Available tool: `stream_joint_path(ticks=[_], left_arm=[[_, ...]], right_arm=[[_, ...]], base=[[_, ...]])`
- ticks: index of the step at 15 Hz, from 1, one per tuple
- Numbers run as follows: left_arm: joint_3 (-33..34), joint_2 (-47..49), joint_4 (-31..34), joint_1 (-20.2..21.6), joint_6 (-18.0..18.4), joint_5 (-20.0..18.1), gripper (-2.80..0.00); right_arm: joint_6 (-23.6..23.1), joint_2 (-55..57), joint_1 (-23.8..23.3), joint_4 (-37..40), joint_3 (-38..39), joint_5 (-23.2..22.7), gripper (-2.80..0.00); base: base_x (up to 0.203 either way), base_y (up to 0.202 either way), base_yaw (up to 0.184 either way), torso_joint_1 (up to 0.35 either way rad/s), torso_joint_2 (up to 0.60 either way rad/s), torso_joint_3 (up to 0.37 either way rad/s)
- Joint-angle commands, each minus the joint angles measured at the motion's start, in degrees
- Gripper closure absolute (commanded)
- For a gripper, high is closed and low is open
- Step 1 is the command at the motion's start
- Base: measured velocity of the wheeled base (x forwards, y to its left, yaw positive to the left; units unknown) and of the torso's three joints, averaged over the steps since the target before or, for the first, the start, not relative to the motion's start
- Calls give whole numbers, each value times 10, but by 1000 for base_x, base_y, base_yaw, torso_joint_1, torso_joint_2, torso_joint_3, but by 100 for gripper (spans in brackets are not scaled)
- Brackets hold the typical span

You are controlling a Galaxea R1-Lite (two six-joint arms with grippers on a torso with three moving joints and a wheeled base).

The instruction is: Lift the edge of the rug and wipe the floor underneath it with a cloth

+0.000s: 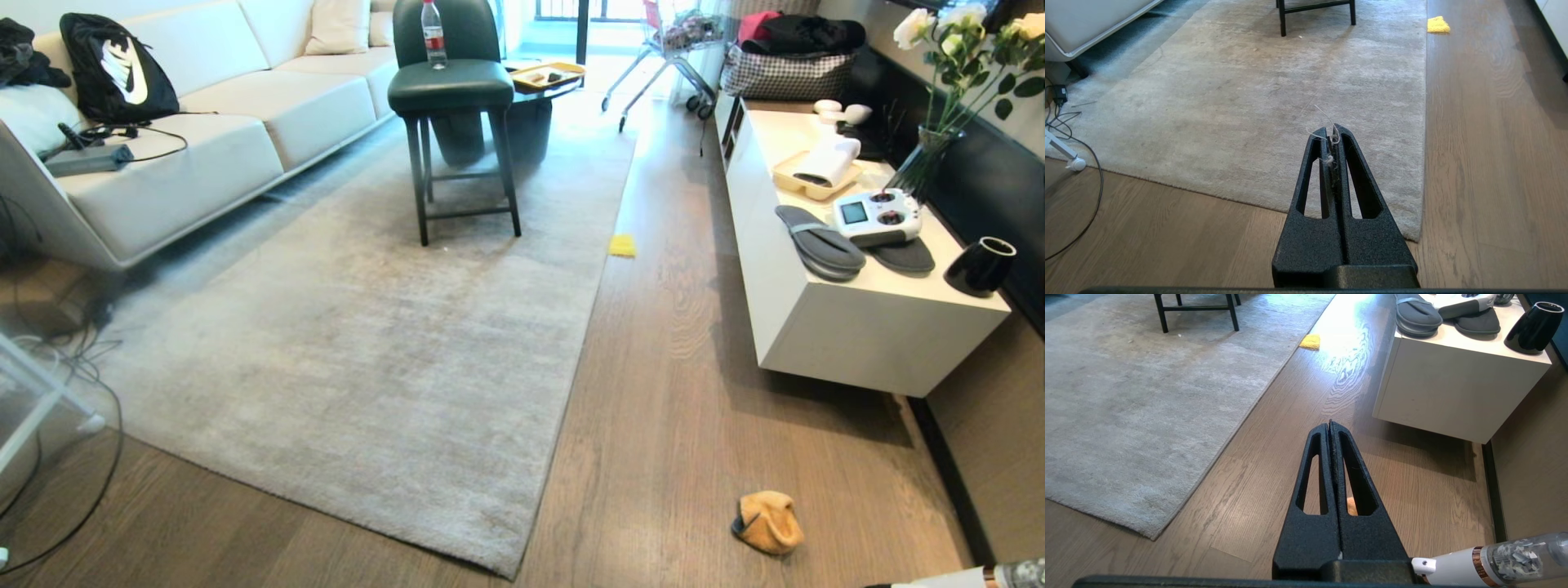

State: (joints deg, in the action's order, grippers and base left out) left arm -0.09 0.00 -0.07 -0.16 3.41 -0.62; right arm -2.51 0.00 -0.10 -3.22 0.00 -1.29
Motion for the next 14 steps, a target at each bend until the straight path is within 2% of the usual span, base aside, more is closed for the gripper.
stream_joint_path(ticks=[1, 12, 14], left_arm=[[0, 0, 0, 0, 0, 0, 0], [0, 0, 0, 0, -2, 0, 0], [0, 0, 0, 0, -2, 0, 0]], right_arm=[[1, 1, 0, 0, 0, 0, 0], [0, 0, 0, -1, 0, 0, 0], [-3, 0, 0, 0, 0, 0, 0]], base=[[0, 0, 0, 0, 0, 0], [0, 0, 0, 0, -1, -3], [0, 0, 0, -45, -233, -294]])
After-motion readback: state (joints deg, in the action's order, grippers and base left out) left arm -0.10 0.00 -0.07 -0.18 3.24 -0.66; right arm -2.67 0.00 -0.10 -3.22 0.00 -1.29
